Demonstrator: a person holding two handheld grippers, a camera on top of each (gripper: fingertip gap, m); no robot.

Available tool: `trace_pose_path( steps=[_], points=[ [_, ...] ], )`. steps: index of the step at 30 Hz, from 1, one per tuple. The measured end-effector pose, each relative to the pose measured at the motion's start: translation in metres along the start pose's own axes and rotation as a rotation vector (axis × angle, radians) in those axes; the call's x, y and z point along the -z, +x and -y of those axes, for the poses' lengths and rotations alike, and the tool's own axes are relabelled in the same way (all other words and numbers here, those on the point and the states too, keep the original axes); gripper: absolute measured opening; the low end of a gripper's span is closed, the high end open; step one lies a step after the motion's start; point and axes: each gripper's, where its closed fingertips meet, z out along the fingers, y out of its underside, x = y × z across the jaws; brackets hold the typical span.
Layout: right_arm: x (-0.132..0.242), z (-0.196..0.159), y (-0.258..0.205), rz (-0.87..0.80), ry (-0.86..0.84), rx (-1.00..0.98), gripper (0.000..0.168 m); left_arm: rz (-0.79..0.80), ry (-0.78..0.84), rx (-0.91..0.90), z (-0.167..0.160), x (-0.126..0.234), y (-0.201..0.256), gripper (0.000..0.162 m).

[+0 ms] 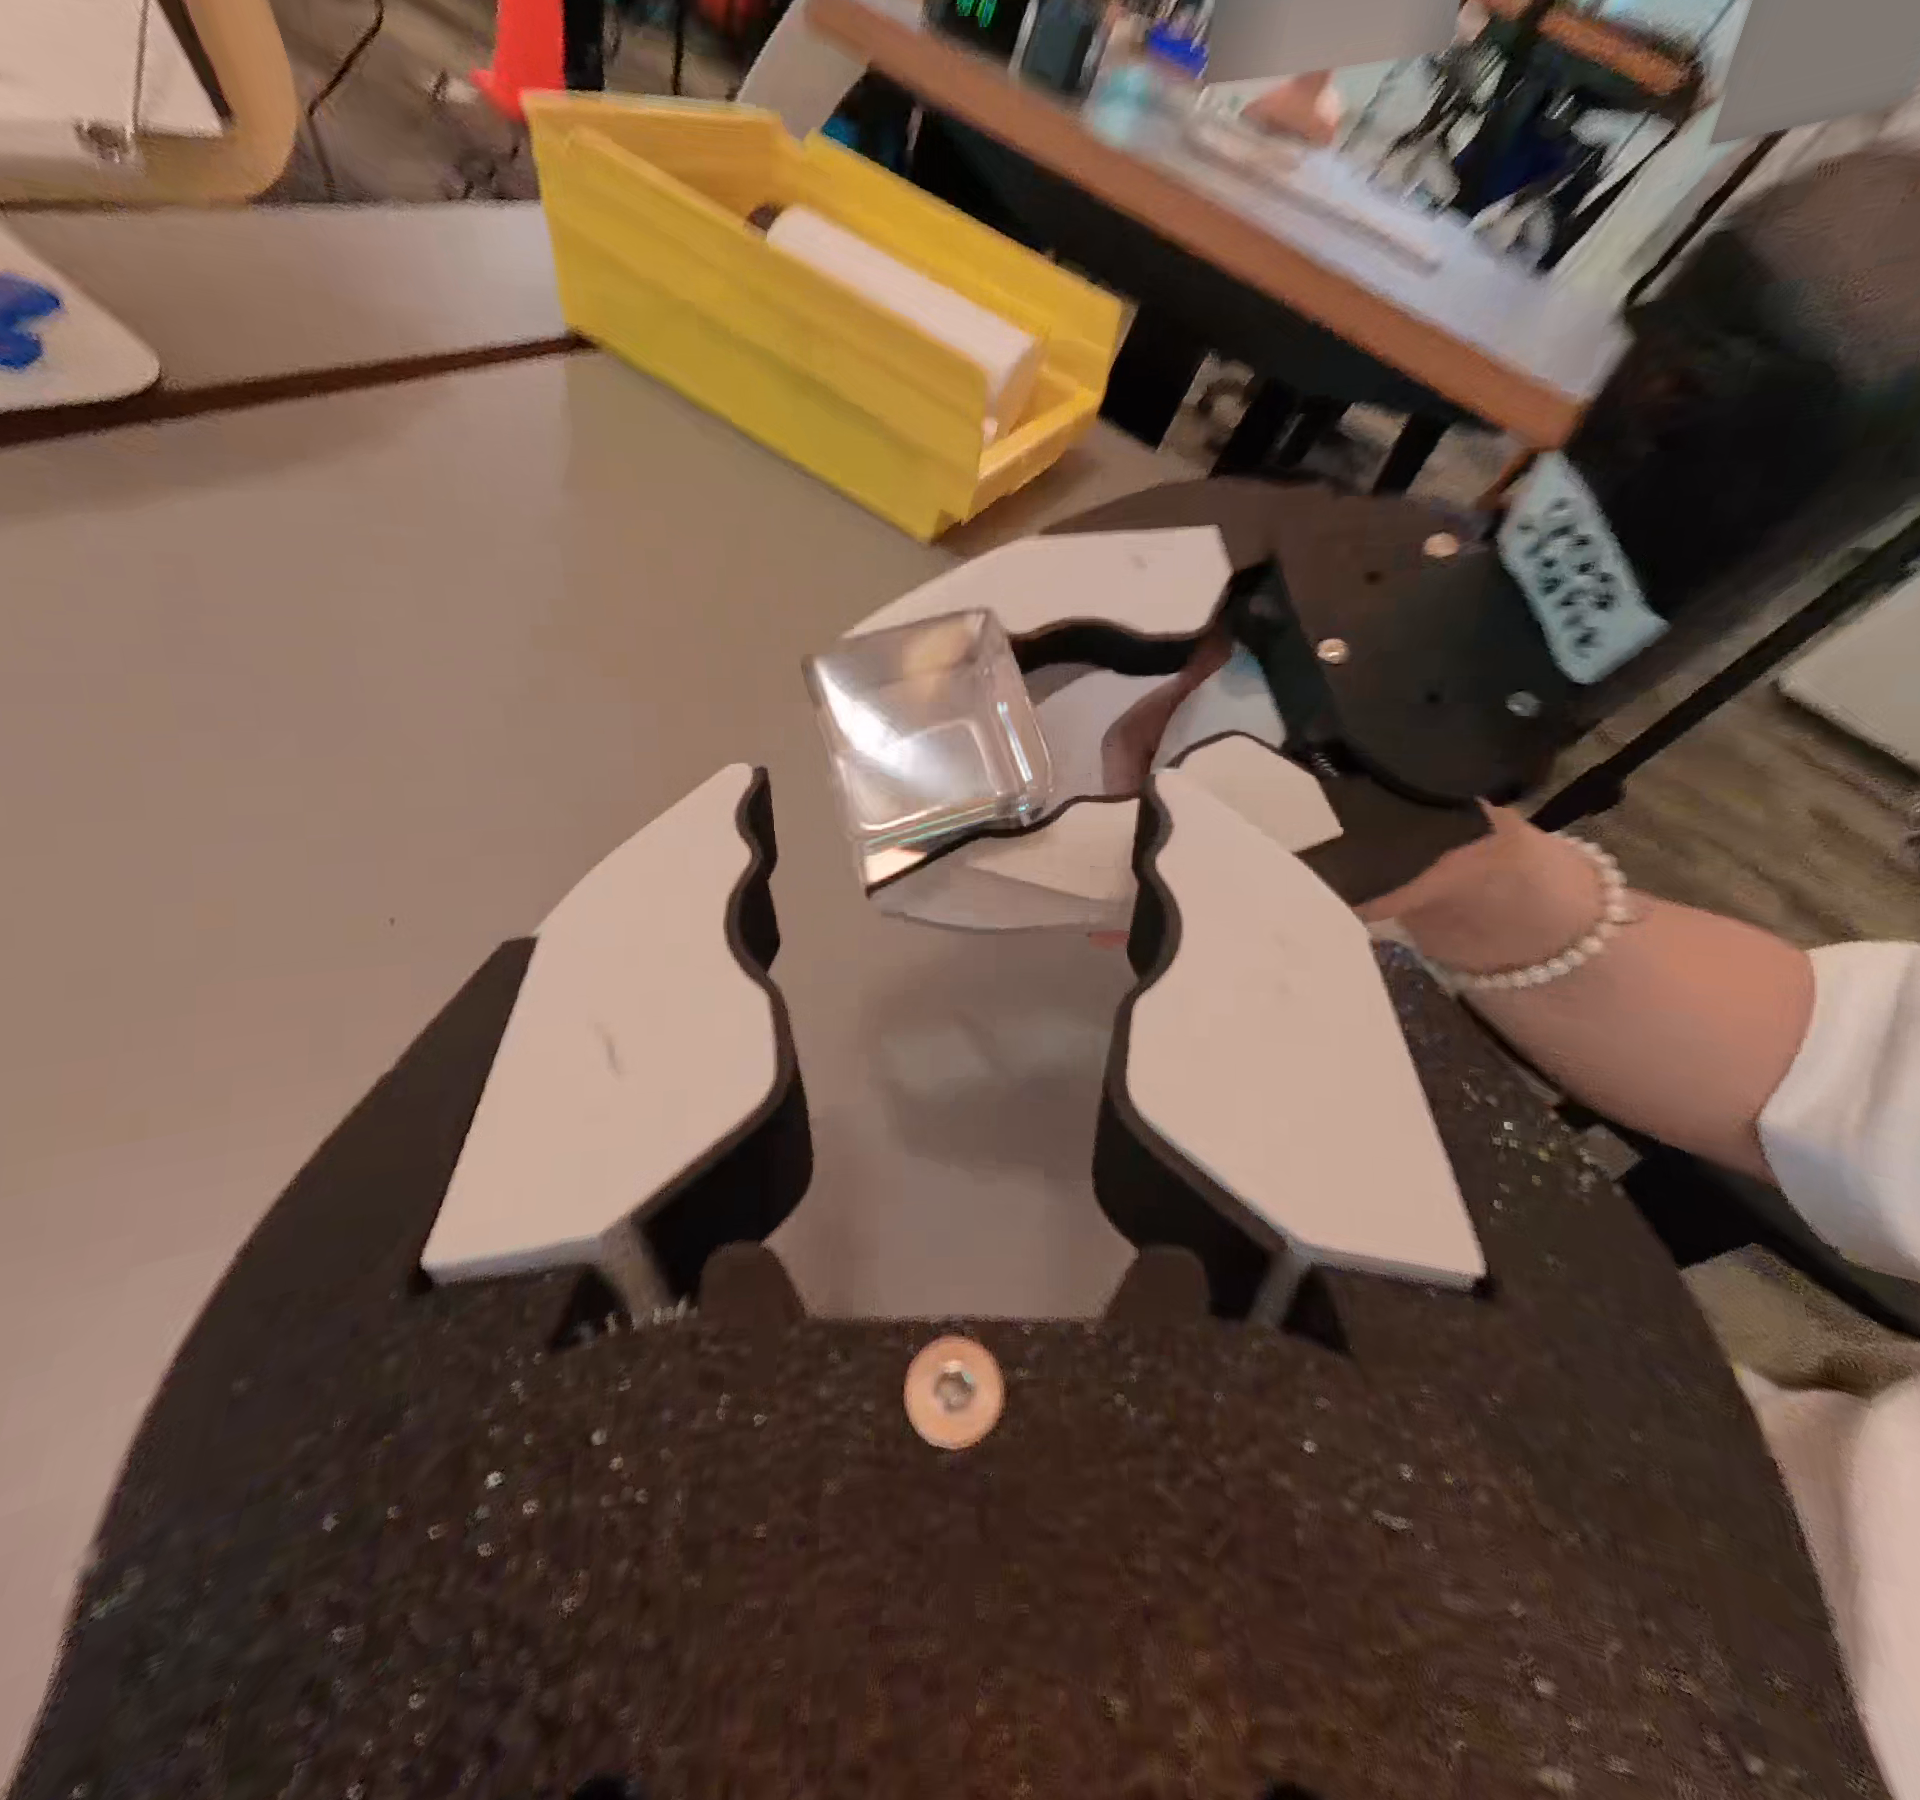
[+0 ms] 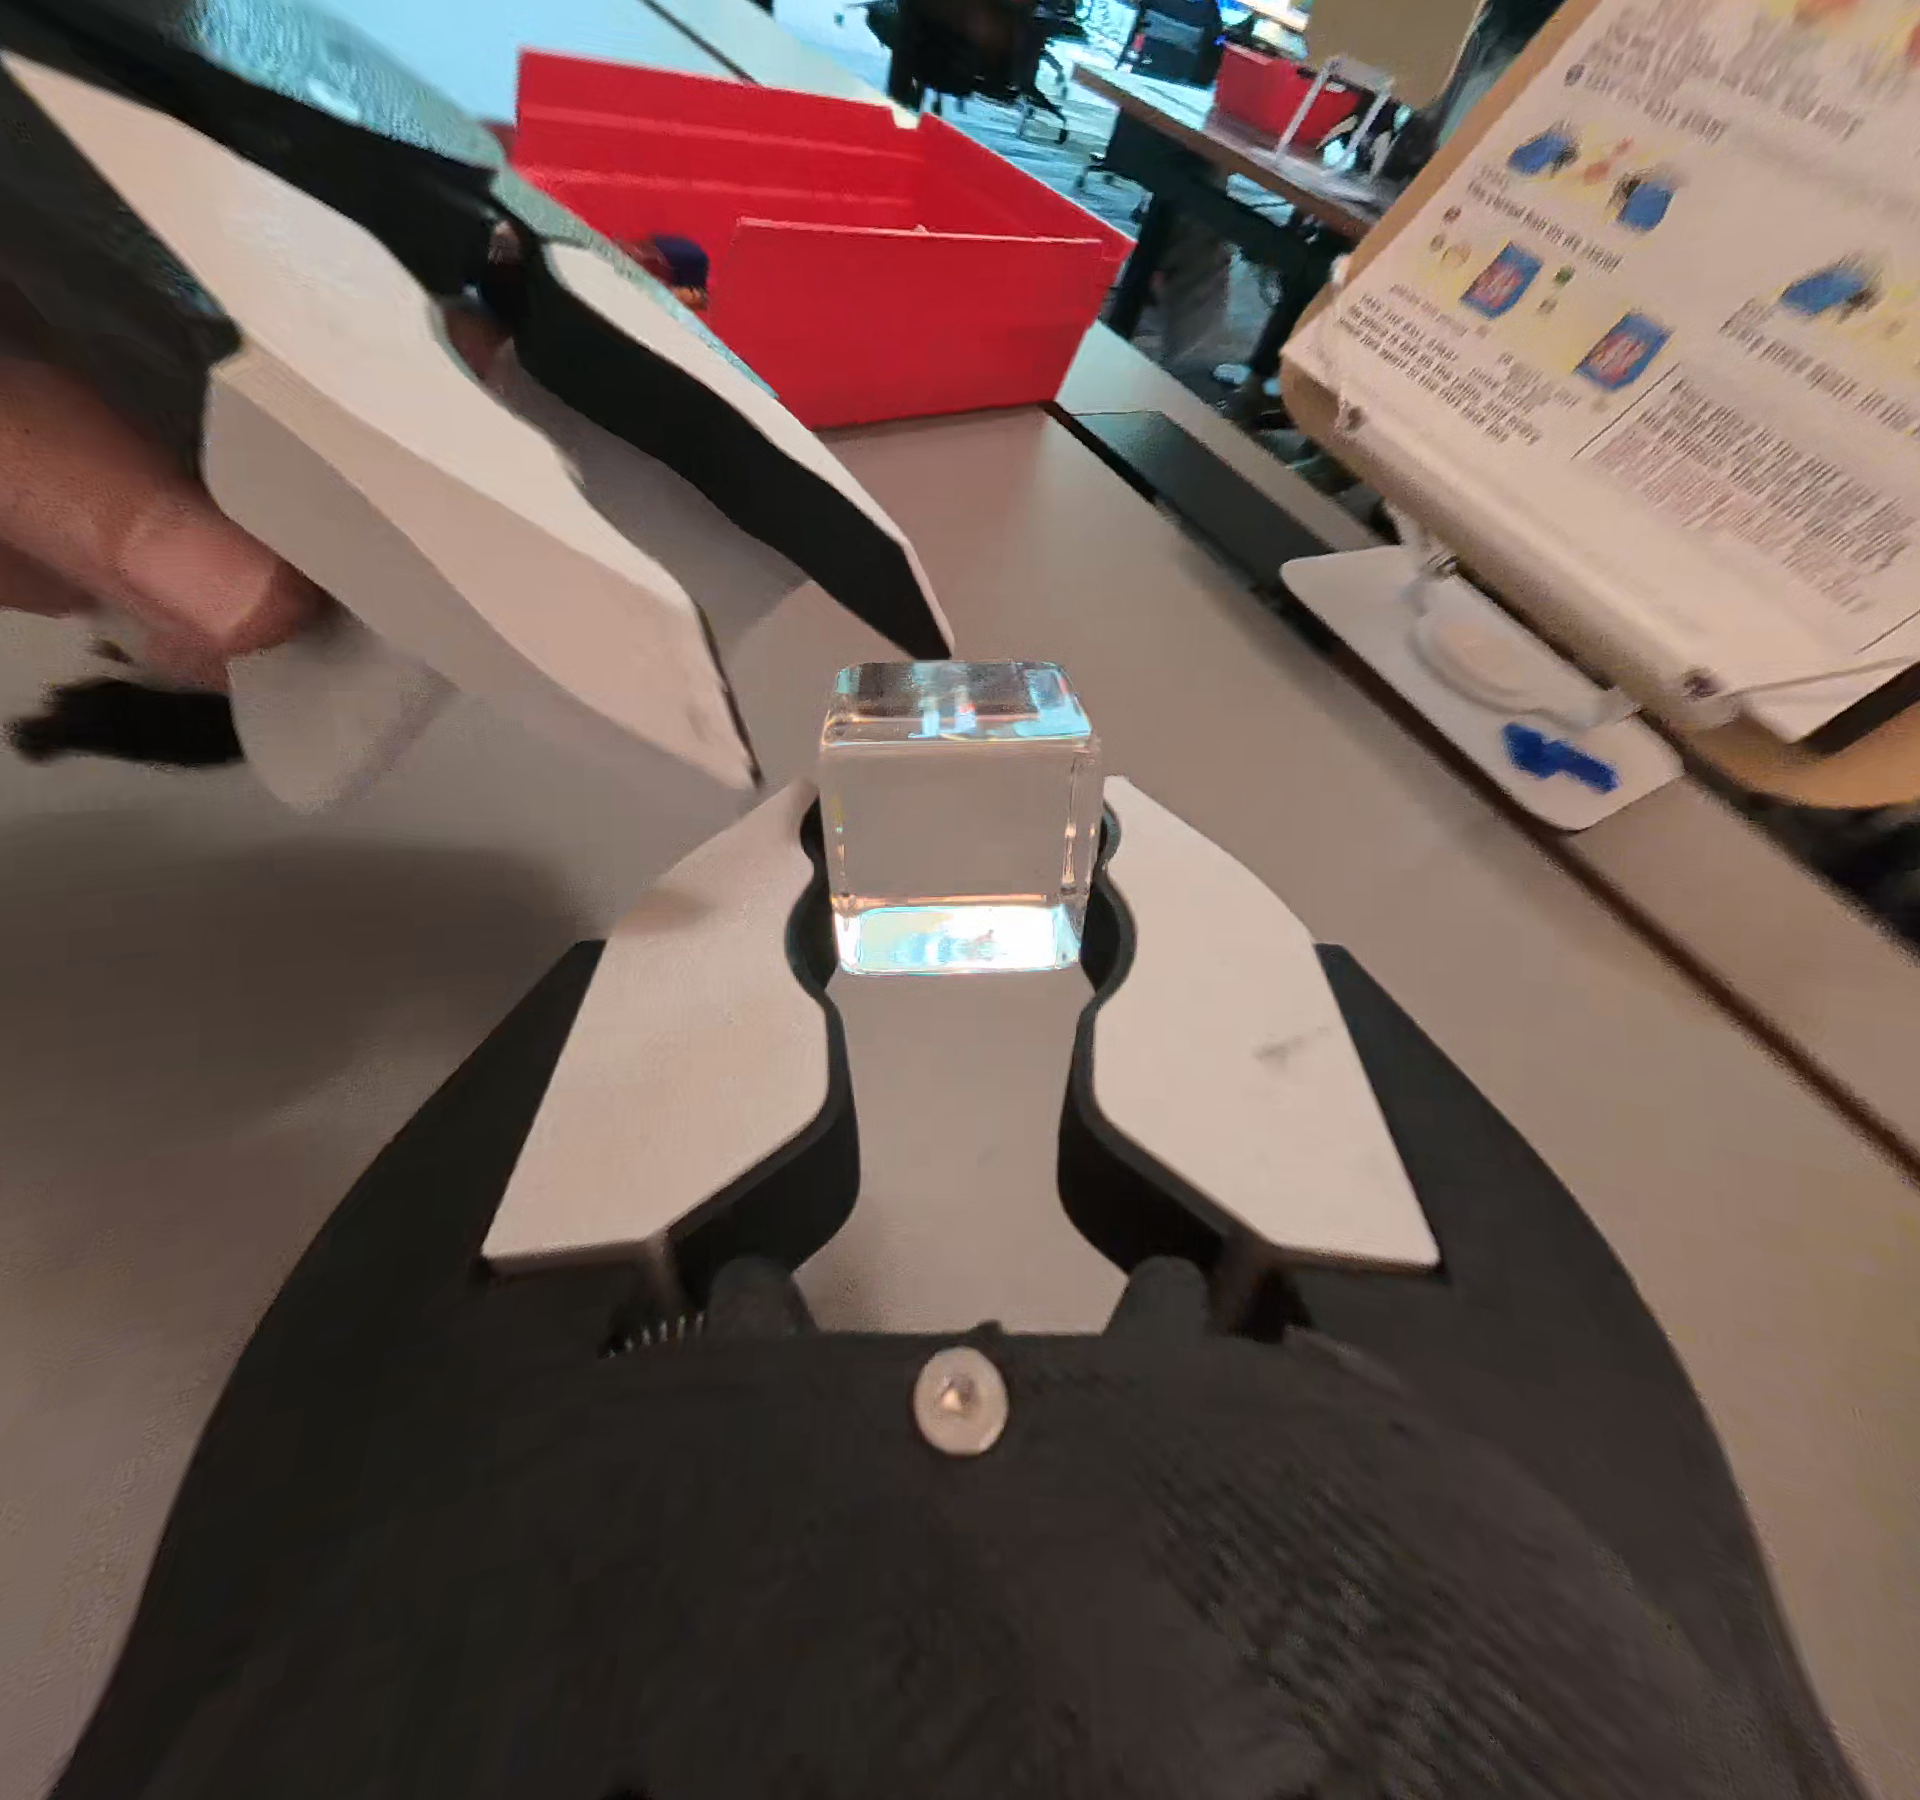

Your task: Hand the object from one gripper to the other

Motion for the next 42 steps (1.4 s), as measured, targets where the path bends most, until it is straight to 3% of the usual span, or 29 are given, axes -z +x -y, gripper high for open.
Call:
trace_pose_path(
  steps=[2, 5, 10, 15, 18, 23, 25, 27, 30, 37, 38, 40, 42],
  points=[
    [-0.001, 0.001, -0.002, -0.058, -0.016, 0.112, 0.045, 0.058, -0.076, -0.02, -0.01, -0.003, -0.001, 0.063],
    [-0.003, -0.003, -0.003, -0.135, -0.073, 0.293, 0.044, 0.101, -0.076, -0.041, -0.011, -0.003, -0.005, 0.042],
    [-0.005, -0.006, -0.008, -0.223, -0.16, 0.58, 0.045, 0.096, -0.163, -0.039, -0.025, -0.004, -0.01, 0.042],
    [-0.003, -0.002, -0.009, -0.232, -0.137, 0.617, 0.045, -0.004, -0.12, -0.055, -0.022, -0.003, -0.008, 0.042],
    [0.0, 0.001, -0.015, -0.08, -0.066, 0.366, 0.048, -0.052, -0.059, -0.068, -0.015, 0.001, -0.009, 0.042],
    [0.016, 0.027, -0.011, 0.274, 0.147, -0.417, 0.085, -0.052, 0.122, -0.148, 0.014, 0.02, -0.02, 0.042],
    [0.026, 0.041, -0.013, 0.481, 0.267, -0.717, 0.086, -0.124, 0.241, -0.206, 0.027, 0.03, -0.013, 0.042],
    [0.034, 0.046, -0.025, 0.73, 0.275, -0.938, 0.092, -0.218, 0.356, -0.317, 0.034, 0.04, 0.002, 0.042],
    [0.048, 0.062, -0.034, 1.011, 0.346, -1.187, 0.08, -0.31, 0.461, -0.491, 0.031, 0.049, 0.022, 0.042],
    [0.044, 0.069, -0.054, 1.148, 0.334, -1.293, 0.076, -0.344, 0.428, -0.638, 0.008, 0.035, 0.03, 0.042],
    [0.043, 0.067, -0.055, 1.143, 0.326, -1.294, 0.073, -0.347, 0.429, -0.643, 0.007, 0.034, 0.031, 0.042],
    [0.037, 0.06, -0.057, 1.102, 0.297, -1.265, 0.05, -0.349, 0.433, -0.653, 0.006, 0.033, 0.031, 0.042],
    [0.035, 0.057, -0.056, 1.094, 0.291, -1.275, 0.049, -0.313, 0.409, -0.686, 0.004, 0.03, 0.027, 0.042]
  ],
)
